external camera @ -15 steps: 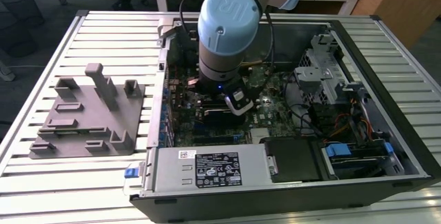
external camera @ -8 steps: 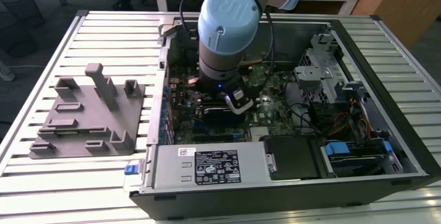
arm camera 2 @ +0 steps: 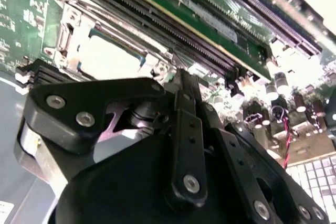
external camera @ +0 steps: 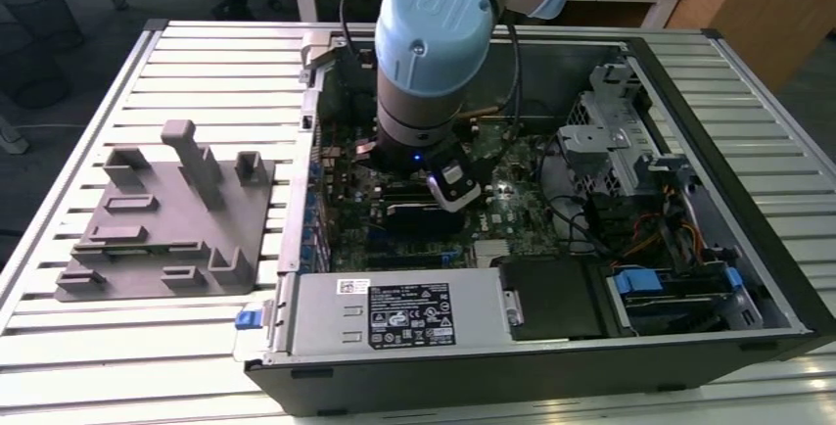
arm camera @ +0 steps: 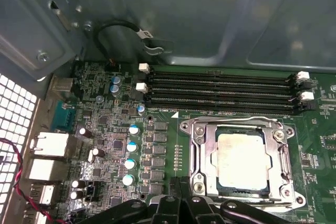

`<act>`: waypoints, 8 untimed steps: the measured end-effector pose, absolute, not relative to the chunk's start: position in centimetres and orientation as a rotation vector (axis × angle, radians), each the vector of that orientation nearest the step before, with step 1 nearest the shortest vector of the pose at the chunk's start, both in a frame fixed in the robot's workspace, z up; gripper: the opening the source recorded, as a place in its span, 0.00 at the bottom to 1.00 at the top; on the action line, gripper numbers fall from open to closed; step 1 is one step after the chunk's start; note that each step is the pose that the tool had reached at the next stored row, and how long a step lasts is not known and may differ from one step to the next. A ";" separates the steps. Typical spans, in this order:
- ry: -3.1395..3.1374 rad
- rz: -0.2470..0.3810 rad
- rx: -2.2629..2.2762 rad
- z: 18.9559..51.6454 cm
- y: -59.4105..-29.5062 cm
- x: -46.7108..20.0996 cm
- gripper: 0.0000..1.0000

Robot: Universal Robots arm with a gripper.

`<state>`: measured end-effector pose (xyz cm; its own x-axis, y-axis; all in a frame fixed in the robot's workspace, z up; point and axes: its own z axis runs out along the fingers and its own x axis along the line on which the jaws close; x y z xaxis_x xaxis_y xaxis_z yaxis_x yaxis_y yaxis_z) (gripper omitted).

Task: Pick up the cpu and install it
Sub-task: 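Install the second cpu locking lever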

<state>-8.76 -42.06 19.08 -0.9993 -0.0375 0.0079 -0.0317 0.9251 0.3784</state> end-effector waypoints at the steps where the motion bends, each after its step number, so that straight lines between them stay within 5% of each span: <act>1: -3.068 -0.602 0.055 19.1 -42.1 -8.8 0.11; 8: -3.067 -0.602 0.055 19.0 -42.1 -8.8 0.11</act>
<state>-8.77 -42.08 19.04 -0.9993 -0.0375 0.0080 -0.0317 0.9252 0.3781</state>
